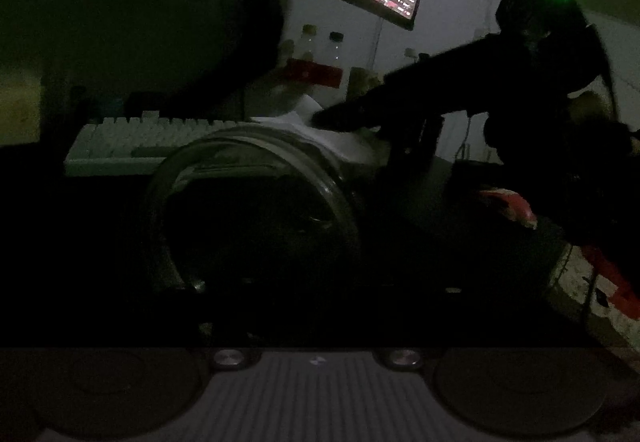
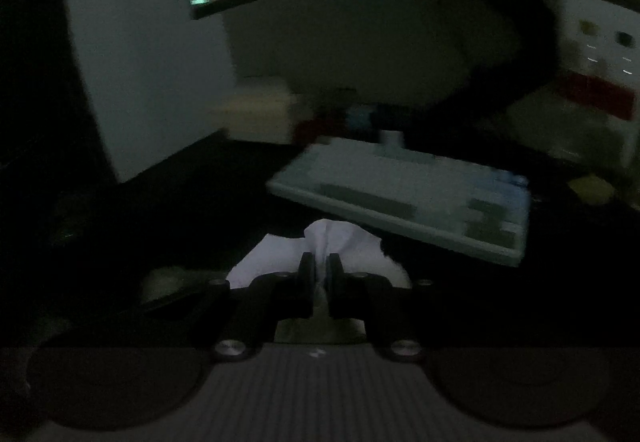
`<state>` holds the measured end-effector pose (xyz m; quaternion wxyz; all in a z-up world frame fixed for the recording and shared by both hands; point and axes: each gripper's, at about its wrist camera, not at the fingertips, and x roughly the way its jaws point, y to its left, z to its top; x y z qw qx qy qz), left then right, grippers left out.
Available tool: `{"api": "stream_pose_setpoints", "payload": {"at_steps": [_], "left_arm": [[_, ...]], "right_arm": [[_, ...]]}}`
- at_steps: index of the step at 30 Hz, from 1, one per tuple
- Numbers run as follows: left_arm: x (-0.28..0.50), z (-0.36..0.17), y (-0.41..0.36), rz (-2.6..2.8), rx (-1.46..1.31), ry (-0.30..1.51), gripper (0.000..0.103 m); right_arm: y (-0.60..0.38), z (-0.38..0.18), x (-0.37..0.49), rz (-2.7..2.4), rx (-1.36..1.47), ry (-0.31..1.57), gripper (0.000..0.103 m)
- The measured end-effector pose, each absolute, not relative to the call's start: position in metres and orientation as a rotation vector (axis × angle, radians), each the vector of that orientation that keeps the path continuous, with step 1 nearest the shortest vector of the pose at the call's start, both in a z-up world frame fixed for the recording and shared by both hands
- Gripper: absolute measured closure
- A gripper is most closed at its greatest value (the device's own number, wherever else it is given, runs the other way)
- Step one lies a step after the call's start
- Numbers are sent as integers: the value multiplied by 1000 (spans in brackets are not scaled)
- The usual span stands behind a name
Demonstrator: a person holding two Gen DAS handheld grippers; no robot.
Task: Clean container
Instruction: 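Wipe the tissue over the jar rim with the right gripper while the left gripper holds the jar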
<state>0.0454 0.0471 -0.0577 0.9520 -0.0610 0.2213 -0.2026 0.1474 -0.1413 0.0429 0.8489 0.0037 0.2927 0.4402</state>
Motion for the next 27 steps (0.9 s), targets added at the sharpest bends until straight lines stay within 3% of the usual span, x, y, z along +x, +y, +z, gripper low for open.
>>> {"api": "stream_pose_setpoints", "payload": {"at_steps": [3, 5, 6, 18, 27], "left_arm": [[44, -57, 48, -402, -128, 448, 59], [44, -55, 49, -400, -138, 457, 37], [44, -53, 48, -394, -130, 464, 34], [78, -40, 61, -376, -121, 562, 35], [77, -45, 68, -408, -170, 551, 34]], "right_arm": [[-132, 48, 136, 994, -5, 606, 95], [-131, 48, 138, 981, -11, 610, 95], [-134, 48, 140, 958, -12, 618, 95], [-144, 46, 172, 794, -24, 676, 94], [-119, 51, 154, 954, 20, 654, 94]]}}
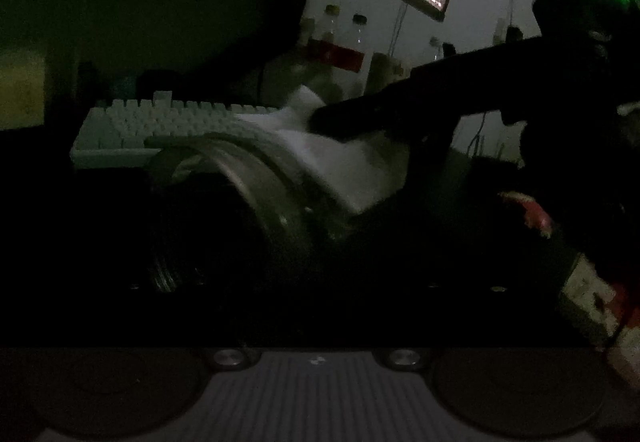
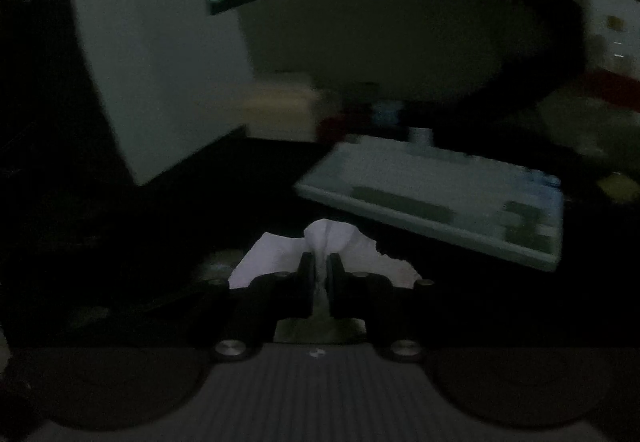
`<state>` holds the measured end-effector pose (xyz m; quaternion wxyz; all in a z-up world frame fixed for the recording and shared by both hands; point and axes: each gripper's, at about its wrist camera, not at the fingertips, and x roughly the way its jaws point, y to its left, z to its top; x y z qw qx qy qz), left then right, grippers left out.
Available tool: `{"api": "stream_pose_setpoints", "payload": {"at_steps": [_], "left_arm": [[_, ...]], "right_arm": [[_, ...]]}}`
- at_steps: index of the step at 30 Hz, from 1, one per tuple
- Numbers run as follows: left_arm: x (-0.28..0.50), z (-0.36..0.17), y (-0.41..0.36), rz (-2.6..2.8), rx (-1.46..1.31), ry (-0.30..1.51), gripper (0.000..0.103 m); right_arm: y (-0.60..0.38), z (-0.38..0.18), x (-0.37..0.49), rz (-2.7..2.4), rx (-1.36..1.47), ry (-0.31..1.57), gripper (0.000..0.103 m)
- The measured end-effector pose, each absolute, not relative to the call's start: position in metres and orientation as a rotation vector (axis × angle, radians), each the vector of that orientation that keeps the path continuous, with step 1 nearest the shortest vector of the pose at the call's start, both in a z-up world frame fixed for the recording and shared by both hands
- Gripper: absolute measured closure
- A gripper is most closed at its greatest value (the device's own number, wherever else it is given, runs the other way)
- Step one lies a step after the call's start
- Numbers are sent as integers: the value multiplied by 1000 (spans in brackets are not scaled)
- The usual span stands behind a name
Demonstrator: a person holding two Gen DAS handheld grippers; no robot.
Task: Clean container
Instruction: 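Wipe the tissue over the jar rim with the right gripper while the left gripper holds the jar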
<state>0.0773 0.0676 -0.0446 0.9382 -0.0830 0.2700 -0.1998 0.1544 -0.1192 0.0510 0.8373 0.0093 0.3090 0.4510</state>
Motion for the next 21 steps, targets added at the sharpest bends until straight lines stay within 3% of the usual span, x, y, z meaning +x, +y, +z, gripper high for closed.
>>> {"api": "stream_pose_setpoints", "payload": {"at_steps": [9, 21], "left_arm": [[79, -45, 70, -409, -182, 547, 34], [79, -46, 72, -415, -181, 542, 34]], "right_arm": [[-133, 43, 176, 746, -9, 679, 94], [-125, 46, 156, 866, -3, 649, 93]]}}
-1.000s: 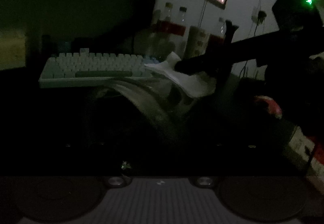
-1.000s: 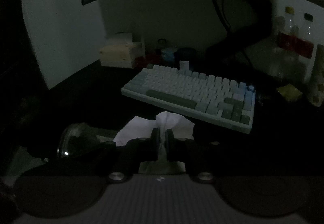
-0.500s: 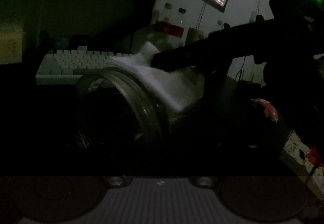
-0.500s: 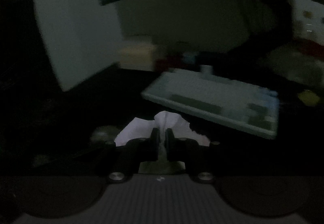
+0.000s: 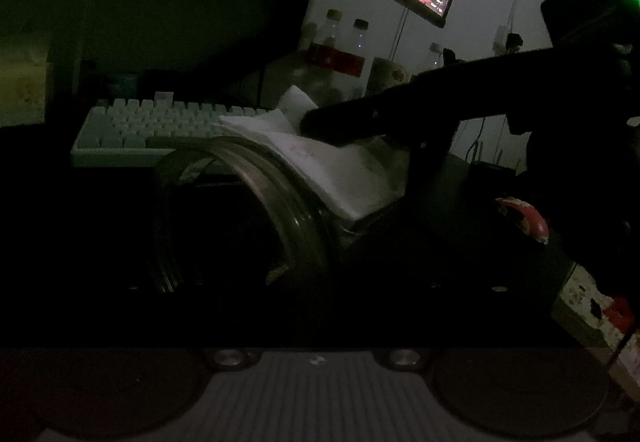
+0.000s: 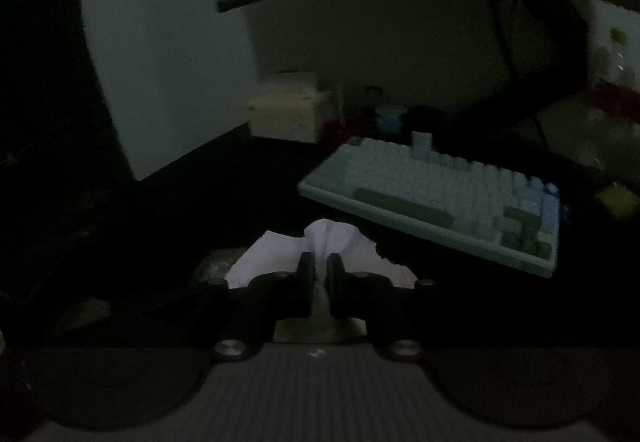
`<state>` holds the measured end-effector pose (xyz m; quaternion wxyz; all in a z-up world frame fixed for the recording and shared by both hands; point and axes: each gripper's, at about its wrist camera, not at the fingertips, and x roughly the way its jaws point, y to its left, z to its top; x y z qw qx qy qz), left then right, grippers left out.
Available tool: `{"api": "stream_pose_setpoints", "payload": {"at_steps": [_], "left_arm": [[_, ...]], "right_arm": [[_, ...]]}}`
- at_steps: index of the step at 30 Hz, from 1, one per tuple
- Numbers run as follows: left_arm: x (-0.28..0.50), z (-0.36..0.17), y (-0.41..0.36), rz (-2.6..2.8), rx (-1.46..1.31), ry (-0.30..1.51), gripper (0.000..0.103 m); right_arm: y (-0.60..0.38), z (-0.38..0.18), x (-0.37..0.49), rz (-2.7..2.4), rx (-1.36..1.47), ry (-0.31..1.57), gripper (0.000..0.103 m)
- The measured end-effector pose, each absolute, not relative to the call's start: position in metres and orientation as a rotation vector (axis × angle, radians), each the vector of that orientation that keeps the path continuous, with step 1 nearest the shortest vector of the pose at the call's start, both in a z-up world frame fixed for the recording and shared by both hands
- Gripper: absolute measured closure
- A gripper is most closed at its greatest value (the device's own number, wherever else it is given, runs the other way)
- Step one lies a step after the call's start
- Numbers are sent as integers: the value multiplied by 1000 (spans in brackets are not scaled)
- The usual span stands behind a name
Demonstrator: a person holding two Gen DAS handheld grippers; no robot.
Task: Clean container
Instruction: 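Wipe the tissue over the jar rim with the right gripper while the left gripper holds the jar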
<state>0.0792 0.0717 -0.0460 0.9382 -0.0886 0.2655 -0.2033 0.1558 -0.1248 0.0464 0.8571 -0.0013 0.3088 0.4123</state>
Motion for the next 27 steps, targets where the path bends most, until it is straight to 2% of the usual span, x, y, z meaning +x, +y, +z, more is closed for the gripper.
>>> {"api": "stream_pose_setpoints", "payload": {"at_steps": [27], "left_arm": [[70, -48, 56, -508, -191, 538, 33]], "right_arm": [[-135, 45, 140, 881, 2, 653, 93]]}}
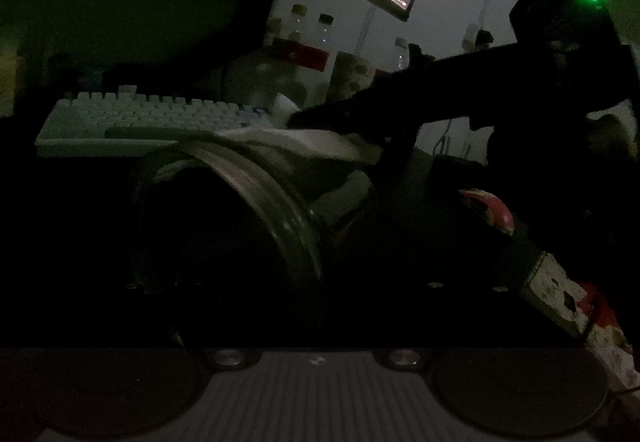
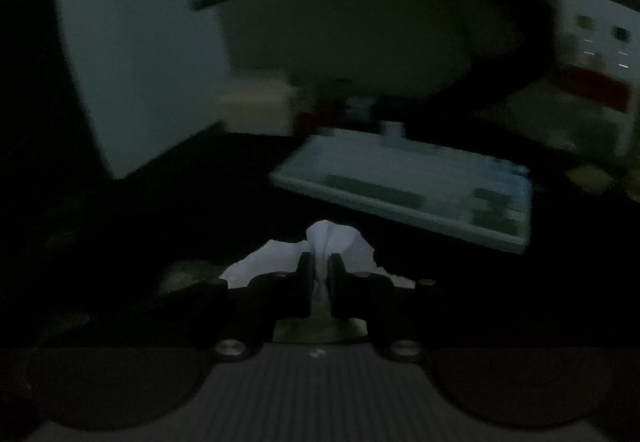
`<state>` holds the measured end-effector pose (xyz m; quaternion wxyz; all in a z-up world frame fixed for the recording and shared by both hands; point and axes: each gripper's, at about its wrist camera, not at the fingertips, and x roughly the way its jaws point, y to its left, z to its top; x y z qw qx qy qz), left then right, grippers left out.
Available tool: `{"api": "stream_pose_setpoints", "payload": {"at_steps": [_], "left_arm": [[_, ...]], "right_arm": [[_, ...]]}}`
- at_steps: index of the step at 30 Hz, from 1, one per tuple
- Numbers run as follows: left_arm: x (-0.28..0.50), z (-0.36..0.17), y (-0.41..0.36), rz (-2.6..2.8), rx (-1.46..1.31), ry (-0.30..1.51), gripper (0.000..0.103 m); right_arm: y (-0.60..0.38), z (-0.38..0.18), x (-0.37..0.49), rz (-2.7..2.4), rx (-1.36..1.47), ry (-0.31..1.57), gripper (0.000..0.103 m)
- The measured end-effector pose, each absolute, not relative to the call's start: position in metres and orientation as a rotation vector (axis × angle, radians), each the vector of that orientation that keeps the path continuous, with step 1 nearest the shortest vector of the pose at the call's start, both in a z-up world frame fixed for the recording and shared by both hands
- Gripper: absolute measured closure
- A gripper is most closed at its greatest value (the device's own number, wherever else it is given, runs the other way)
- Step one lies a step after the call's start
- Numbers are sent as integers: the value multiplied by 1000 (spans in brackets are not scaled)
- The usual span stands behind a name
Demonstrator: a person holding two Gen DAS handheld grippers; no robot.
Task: Clean container
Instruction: 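Wipe the tissue over the jar rim with the right gripper while the left gripper holds the jar, then rub the tissue around the jar mouth with the right gripper while the left gripper holds the jar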
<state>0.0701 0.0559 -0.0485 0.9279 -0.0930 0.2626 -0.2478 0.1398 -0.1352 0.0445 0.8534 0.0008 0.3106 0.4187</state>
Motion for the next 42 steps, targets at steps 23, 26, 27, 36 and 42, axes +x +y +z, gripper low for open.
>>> {"api": "stream_pose_setpoints", "payload": {"at_steps": [23, 26, 27, 36, 42], "left_arm": [[64, -48, 44, -548, -163, 537, 33], [62, -49, 41, -557, -155, 535, 33], [61, -49, 40, -561, -153, 535, 33], [58, -50, 36, -570, -141, 534, 33], [58, -50, 35, -564, -141, 533, 33]], "right_arm": [[-153, 39, 146, 774, 11, 676, 92], [-158, 36, 146, 698, 21, 673, 92], [-158, 36, 142, 712, 31, 664, 92], [-152, 44, 117, 847, 28, 617, 92], [-162, 37, 132, 706, 65, 639, 92]]}}
